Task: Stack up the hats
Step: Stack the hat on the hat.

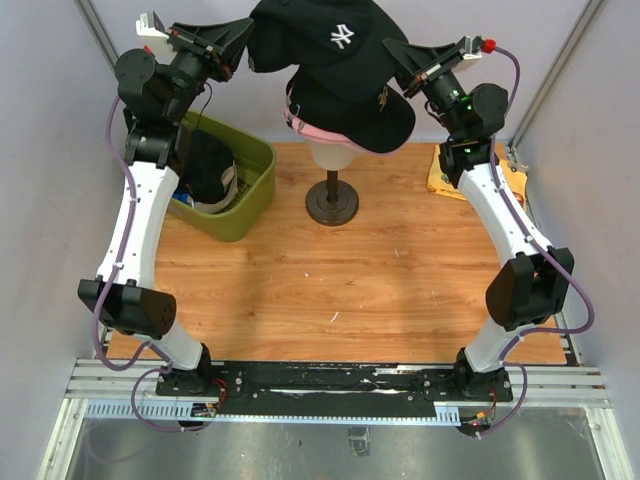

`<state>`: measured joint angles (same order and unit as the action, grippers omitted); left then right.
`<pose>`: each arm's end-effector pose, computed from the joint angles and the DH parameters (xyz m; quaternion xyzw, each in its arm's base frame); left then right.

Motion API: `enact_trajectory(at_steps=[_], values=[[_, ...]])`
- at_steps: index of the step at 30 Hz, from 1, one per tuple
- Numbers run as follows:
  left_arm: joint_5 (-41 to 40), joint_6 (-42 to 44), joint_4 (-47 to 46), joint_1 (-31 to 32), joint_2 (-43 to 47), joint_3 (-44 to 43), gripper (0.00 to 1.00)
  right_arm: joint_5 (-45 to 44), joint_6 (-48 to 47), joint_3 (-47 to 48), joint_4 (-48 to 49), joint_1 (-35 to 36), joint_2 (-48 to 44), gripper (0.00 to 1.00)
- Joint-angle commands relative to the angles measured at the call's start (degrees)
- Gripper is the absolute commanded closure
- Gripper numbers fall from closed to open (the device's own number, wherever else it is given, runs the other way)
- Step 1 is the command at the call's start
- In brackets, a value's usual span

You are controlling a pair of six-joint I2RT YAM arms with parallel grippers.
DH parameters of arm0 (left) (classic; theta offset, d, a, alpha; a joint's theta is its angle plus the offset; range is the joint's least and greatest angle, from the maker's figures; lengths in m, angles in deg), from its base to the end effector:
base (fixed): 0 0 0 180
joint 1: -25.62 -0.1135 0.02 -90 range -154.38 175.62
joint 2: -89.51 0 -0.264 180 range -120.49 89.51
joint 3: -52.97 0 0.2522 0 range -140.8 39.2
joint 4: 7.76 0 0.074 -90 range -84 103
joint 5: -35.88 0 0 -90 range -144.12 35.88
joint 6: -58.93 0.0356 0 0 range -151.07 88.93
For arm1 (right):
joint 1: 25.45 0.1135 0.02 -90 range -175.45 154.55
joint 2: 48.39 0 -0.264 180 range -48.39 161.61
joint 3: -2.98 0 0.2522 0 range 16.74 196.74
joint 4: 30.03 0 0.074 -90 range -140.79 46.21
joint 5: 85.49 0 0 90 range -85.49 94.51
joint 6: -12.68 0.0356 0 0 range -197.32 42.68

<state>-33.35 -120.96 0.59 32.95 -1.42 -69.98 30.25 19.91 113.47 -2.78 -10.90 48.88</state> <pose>0.3320 -0.0554 0.5543 -0.2416 0.5039 -0.6829 0.4704 0.3636 0.1103 0.5019 0.1179 0.4402 0.7853 0.4192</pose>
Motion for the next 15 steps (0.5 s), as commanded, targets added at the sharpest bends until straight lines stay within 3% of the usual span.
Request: enact_trajectory(at_steps=[1,9,15], values=[[1.54,1.51,-4.28,1.40,-2.22,-3.56,0.81,-2.54,6.91,-2.02,7.32,-3.82,-0.50,0.99],[1.01,1.22,-6.14,3.74,-5.30,-3.81,0.79,-0.65,13.27,-6.90,10.61,-6.07,-0.82,0.99],[-0.42,1.67,-6.49,4.00,-4.49,-2.42,0.78,3.56,18.51,-4.97,13.44,-5.95,2.40,0.99]])
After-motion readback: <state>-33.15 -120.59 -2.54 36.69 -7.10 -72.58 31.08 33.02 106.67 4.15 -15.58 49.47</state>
